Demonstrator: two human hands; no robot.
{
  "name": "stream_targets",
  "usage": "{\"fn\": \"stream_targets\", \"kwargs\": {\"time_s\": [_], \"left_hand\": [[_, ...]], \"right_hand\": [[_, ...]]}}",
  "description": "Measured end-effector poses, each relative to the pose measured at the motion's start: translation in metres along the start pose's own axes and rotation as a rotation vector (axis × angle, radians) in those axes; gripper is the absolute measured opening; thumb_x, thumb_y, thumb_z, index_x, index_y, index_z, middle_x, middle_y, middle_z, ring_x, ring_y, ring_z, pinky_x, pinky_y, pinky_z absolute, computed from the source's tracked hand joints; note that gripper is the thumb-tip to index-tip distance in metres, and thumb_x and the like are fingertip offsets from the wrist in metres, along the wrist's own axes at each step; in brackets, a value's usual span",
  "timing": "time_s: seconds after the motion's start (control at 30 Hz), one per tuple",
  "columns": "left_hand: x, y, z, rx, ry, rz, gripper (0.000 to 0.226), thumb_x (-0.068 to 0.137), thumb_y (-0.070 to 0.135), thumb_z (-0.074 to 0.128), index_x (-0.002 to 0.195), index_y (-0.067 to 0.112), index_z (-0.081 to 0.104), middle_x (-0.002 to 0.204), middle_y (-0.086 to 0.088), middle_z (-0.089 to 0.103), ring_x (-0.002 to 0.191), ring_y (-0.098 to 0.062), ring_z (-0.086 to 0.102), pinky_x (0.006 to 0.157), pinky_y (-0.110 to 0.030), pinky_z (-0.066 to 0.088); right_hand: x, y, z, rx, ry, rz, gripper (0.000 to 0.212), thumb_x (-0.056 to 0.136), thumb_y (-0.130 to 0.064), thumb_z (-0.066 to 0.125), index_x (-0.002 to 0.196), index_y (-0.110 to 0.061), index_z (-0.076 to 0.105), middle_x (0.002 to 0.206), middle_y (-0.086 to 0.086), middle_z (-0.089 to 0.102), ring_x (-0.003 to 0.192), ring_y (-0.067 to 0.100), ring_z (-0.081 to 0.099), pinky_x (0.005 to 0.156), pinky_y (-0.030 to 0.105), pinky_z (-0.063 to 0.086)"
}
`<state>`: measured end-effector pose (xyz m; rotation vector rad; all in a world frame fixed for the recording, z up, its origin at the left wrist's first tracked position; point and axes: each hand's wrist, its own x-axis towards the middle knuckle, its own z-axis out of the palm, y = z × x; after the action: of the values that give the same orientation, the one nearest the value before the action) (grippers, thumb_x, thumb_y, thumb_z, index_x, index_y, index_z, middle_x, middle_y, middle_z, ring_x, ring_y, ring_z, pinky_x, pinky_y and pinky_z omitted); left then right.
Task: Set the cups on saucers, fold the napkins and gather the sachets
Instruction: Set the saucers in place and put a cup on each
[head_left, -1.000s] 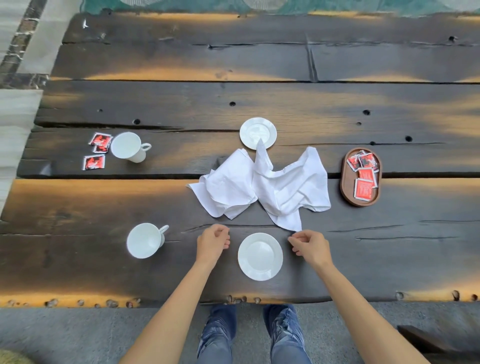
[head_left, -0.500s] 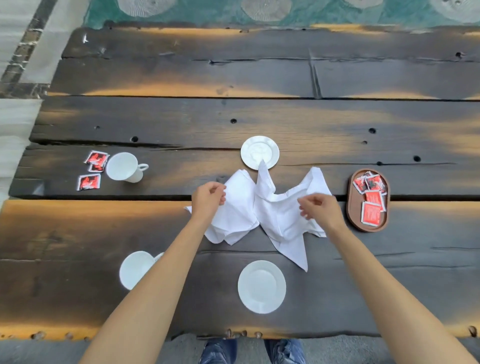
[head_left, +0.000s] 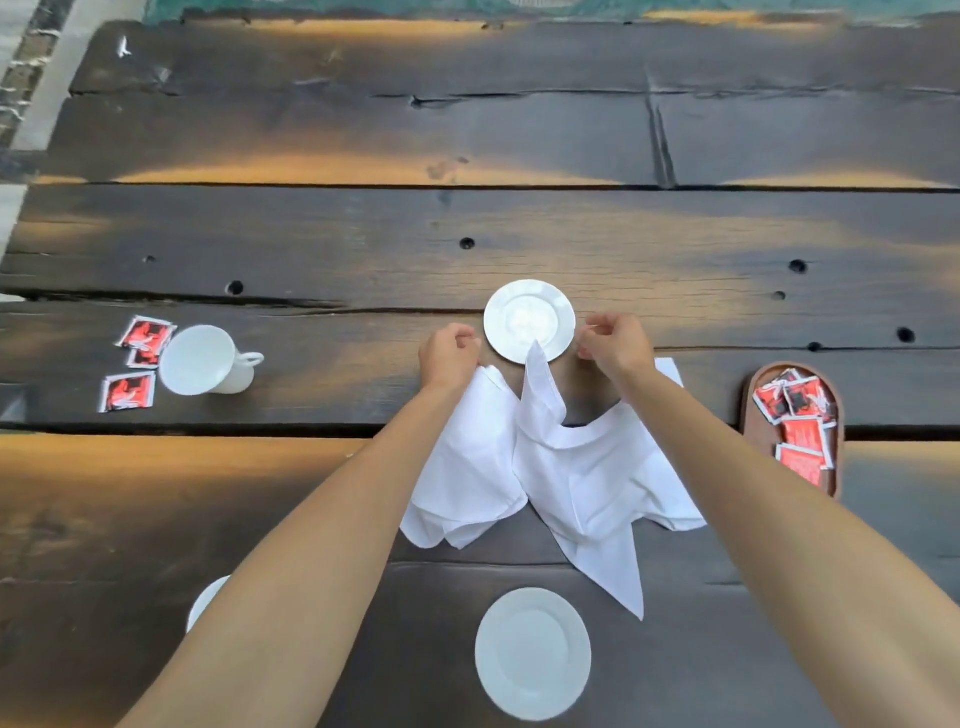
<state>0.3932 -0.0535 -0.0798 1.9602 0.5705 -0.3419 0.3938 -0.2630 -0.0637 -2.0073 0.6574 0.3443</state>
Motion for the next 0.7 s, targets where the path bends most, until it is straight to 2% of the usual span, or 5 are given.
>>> {"fn": "stream_targets", "kwargs": {"time_s": [0.17, 0.27, 0.4, 0.53, 0.7], "left_hand": [[0.018, 0.009, 0.014, -0.13, -0.073, -0.108, 0.022, 0.093, 0.004, 0.056, 0.113, -0.001, 0.063, 0.088, -0.015, 0.066, 0.059, -0.014, 0.059, 0.066, -0.024, 0.057], [0.021, 0.013, 0.016, -0.102, -0.038, -0.134, 0.018, 0.089, -0.001, 0.056, 0.105, 0.002, 0.065, 0.082, -0.015, 0.067, 0.063, -0.02, 0.064, 0.08, -0.035, 0.06], [0.02, 0.018, 0.017, -0.07, -0.022, -0.113, 0.019, 0.086, -0.005, 0.052, 0.096, 0.005, 0.065, 0.073, -0.011, 0.067, 0.068, -0.022, 0.064, 0.082, -0.035, 0.059], [0.024, 0.029, 0.022, -0.059, -0.037, -0.07, 0.023, 0.086, -0.007, 0.052, 0.103, -0.001, 0.066, 0.07, -0.009, 0.065, 0.063, -0.019, 0.061, 0.083, -0.035, 0.058], [0.027, 0.035, 0.031, 0.031, -0.073, -0.026, 0.032, 0.086, -0.005, 0.051, 0.11, 0.005, 0.068, 0.062, -0.001, 0.061, 0.065, -0.014, 0.061, 0.085, -0.028, 0.055]], "right_hand": [[0.016, -0.004, 0.011, -0.117, -0.008, -0.081, 0.016, 0.088, -0.014, 0.061, 0.101, -0.012, 0.071, 0.086, 0.013, 0.075, 0.086, 0.027, 0.071, 0.092, 0.041, 0.053], [0.02, -0.003, 0.015, -0.102, 0.025, -0.061, 0.02, 0.085, -0.005, 0.059, 0.099, -0.013, 0.07, 0.081, 0.014, 0.075, 0.08, 0.025, 0.072, 0.09, 0.04, 0.055], [0.025, -0.003, 0.012, -0.088, 0.029, -0.035, 0.026, 0.081, 0.001, 0.056, 0.098, -0.011, 0.071, 0.078, 0.012, 0.074, 0.078, 0.021, 0.072, 0.089, 0.038, 0.056], [0.032, -0.003, 0.004, -0.077, 0.046, -0.035, 0.026, 0.08, 0.002, 0.056, 0.097, -0.01, 0.071, 0.074, 0.012, 0.073, 0.075, 0.021, 0.071, 0.088, 0.038, 0.056], [0.038, -0.002, -0.001, -0.064, 0.051, -0.021, 0.027, 0.079, 0.002, 0.056, 0.1, -0.009, 0.071, 0.074, 0.01, 0.072, 0.081, 0.024, 0.073, 0.091, 0.039, 0.056]]}}
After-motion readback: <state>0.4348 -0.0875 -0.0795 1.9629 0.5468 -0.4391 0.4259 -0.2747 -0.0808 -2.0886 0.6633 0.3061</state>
